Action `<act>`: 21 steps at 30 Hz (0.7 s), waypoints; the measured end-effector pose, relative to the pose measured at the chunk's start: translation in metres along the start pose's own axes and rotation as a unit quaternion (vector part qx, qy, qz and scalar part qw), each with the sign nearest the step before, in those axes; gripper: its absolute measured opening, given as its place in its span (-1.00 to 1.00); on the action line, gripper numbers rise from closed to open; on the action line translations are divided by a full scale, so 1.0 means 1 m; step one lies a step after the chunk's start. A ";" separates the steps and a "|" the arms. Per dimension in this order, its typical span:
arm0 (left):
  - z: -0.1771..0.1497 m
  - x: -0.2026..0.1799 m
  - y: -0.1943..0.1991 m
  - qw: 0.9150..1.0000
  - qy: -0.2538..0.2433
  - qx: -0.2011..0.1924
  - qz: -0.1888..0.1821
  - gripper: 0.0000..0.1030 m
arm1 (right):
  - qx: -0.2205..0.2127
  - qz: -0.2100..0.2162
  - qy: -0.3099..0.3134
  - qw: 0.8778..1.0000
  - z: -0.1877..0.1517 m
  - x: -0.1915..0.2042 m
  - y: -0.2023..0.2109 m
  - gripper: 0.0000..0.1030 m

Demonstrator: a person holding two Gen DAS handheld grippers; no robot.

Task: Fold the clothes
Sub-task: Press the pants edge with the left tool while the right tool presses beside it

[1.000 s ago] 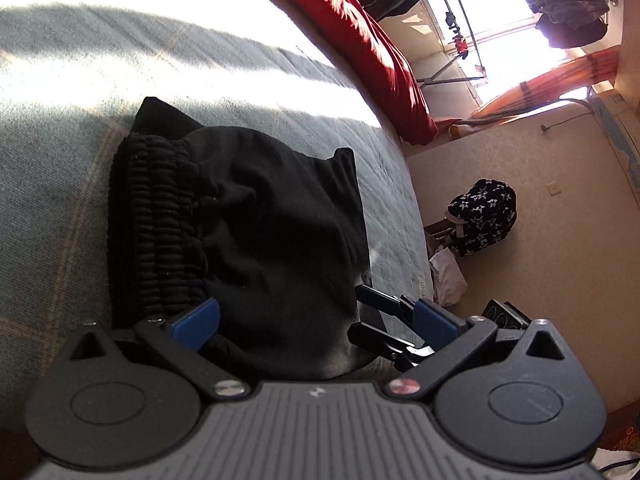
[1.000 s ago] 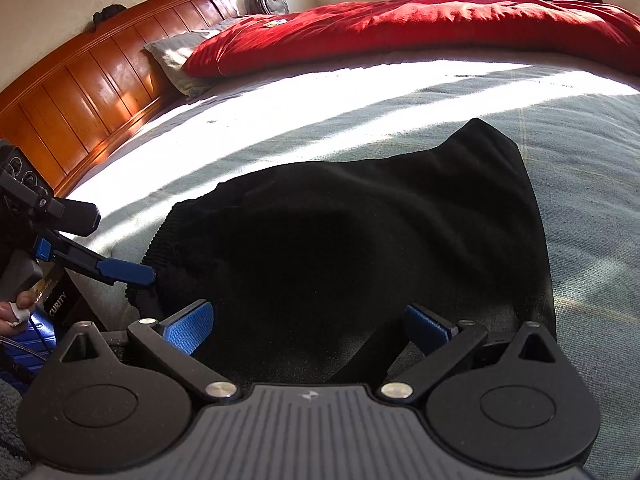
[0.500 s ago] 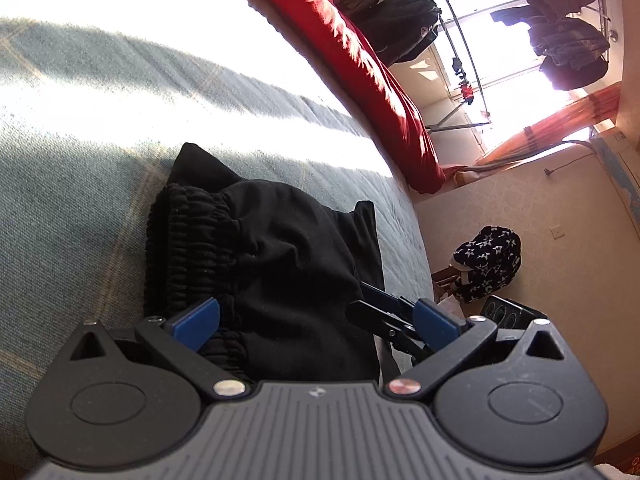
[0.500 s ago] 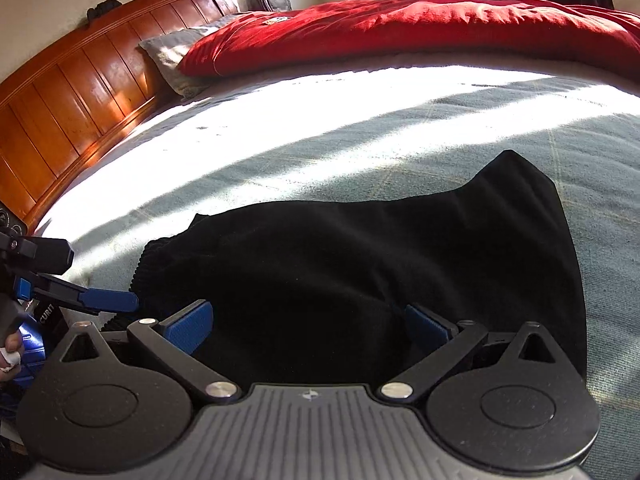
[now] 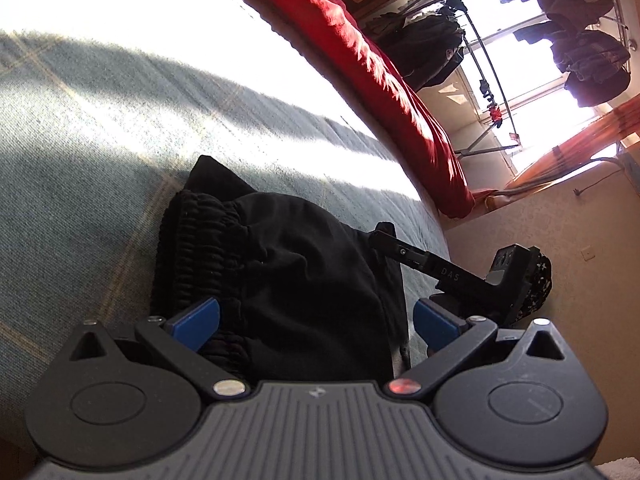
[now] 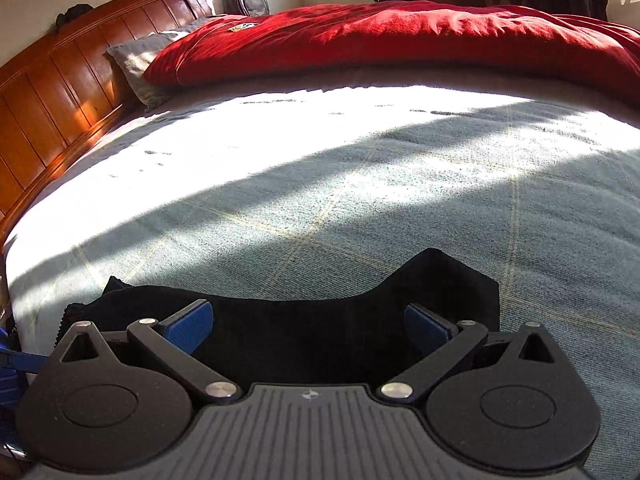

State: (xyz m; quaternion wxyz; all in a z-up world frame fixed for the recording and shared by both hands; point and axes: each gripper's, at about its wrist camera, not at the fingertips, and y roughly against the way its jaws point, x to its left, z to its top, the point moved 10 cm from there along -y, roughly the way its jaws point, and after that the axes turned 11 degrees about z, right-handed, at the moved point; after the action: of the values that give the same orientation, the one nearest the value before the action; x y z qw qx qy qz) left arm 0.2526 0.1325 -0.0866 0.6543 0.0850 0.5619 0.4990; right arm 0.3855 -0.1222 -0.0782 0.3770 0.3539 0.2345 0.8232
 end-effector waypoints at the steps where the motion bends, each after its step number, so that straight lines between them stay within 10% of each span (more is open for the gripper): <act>1: 0.000 0.000 0.000 1.000 0.002 -0.002 0.003 0.99 | 0.004 0.002 0.000 1.000 -0.001 -0.003 -0.005 1.00; 21: -0.001 -0.040 0.002 0.995 -0.062 -0.031 0.066 0.99 | -0.008 0.034 -0.013 0.999 0.006 0.000 0.016 1.00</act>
State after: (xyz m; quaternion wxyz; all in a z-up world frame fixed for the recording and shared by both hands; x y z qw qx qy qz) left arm 0.2561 0.1026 -0.0596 0.6559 0.1321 0.4979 0.5519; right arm 0.3827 -0.1307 -0.0638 0.3549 0.3689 0.2109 0.8328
